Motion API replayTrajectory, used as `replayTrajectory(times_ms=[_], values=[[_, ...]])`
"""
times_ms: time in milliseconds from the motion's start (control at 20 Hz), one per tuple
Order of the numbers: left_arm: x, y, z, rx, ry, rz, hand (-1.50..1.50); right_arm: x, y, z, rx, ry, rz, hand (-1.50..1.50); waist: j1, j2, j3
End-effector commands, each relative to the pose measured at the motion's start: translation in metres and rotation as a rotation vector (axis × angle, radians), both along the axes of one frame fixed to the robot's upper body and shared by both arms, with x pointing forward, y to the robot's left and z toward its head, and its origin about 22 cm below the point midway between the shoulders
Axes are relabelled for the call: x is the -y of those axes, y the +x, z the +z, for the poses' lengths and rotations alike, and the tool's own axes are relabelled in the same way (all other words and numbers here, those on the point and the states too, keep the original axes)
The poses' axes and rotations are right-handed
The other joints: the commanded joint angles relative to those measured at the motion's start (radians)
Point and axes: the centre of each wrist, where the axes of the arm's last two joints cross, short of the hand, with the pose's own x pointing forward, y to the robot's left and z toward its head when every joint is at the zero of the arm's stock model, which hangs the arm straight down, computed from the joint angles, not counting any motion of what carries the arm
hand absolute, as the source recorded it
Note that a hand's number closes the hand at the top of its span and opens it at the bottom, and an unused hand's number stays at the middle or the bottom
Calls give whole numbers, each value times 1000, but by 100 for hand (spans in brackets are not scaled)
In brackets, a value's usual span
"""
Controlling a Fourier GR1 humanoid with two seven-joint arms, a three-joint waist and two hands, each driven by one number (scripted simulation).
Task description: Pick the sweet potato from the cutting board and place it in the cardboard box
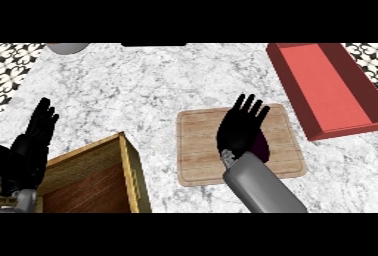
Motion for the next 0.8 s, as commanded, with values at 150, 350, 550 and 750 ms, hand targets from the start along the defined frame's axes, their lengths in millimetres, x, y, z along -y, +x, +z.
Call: replayTrajectory(times_ms=[150, 350, 550, 750], values=[[18, 6, -32, -104, -78, 2, 0, -8, 2, -4, -45, -77, -223, -150, -17, 17, -35], [34, -2, -34, -101, -87, -31, 0, -4, 9, -10, -48, -70, -247, -150, 0, 17, -34], [17, 0, -38, -110, -80, -4, 0, 4, 15, -16, -67, -85, -261, -150, -15, 19, -35], [23, 0, -42, -110, -77, -1, 0, 0, 11, -16, -66, -68, -246, -150, -14, 15, -35]])
